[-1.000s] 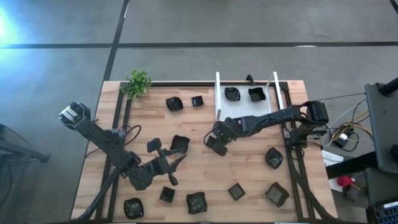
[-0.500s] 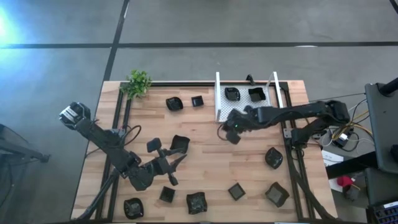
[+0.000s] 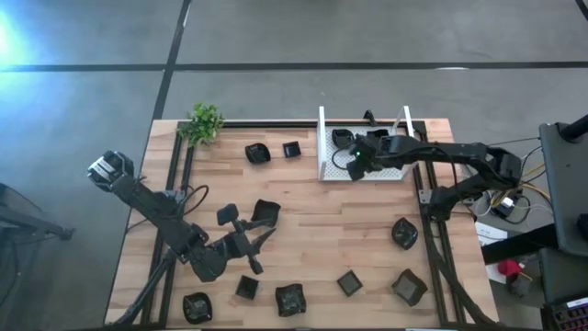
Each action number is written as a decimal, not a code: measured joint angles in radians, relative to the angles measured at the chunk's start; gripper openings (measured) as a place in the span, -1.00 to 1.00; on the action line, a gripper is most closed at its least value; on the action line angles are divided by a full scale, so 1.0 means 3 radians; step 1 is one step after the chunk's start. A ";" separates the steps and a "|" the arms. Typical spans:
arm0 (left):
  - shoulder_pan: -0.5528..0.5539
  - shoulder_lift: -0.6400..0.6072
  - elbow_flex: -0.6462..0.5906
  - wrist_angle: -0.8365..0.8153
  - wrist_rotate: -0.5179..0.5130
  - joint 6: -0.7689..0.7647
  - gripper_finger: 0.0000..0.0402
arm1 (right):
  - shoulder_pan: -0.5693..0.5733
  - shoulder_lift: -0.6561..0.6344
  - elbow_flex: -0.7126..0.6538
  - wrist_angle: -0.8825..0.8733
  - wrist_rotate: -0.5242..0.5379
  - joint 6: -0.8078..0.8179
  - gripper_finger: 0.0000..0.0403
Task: Pick & Place Mini shaped plates
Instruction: Put the square plate on the shelf
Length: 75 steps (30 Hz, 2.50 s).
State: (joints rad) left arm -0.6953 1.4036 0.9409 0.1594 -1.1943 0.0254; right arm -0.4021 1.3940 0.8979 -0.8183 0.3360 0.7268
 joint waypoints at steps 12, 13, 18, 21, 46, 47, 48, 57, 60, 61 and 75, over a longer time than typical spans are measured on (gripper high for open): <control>-0.0001 0.0000 0.0000 -0.0007 -0.0001 0.0000 -0.44 | -0.0106 0.0096 -0.0165 0.0291 -0.0042 0.0350 -0.96; -0.0001 0.0000 0.0000 -0.0005 0.0000 -0.0001 -0.44 | -0.0110 0.0096 -0.0181 0.0308 -0.0026 0.0405 -0.96; 0.0000 0.0000 0.0000 -0.0005 -0.0001 -0.0012 -0.44 | -0.0112 0.0096 -0.0248 0.0610 0.0014 0.0524 -0.96; 0.0000 0.0000 0.0000 -0.0005 -0.0001 -0.0038 -0.44 | -0.0112 0.0096 -0.0270 0.0721 0.0015 0.0592 -0.96; -0.0001 0.0000 0.0000 -0.0005 0.0000 -0.0053 -0.44 | -0.0116 0.0116 -0.0549 0.0924 0.0076 0.0693 -0.96; -0.0001 0.0000 0.0000 -0.0005 0.0000 -0.0053 -0.44 | -0.0116 0.0116 -0.0557 0.0923 0.0098 0.0691 -0.96; 0.0000 0.0000 0.0000 -0.0004 -0.0001 -0.0053 -0.44 | -0.0116 0.0116 -0.0562 0.0924 0.0107 0.0692 -0.96; -0.0001 0.0000 0.0000 -0.0004 -0.0001 -0.0052 -0.44 | -0.0116 0.0116 -0.0570 0.0929 0.0113 0.0696 -0.96; 0.0000 0.0000 0.0000 -0.0005 0.0000 -0.0052 -0.44 | -0.0116 0.0116 -0.0570 0.0929 0.0116 0.0695 -0.96; 0.0000 0.0000 0.0000 -0.0005 0.0000 -0.0052 -0.44 | -0.0116 0.0116 -0.0570 0.0928 0.0131 0.0695 -0.96; 0.0000 0.0000 0.0000 -0.0004 0.0000 -0.0052 -0.44 | -0.0119 0.0116 -0.0570 0.0928 0.0185 0.0708 -0.76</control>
State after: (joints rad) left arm -0.6953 1.4036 0.9409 0.1581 -1.1944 0.0097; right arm -0.4377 1.4288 0.7269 -0.5400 0.3916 0.9394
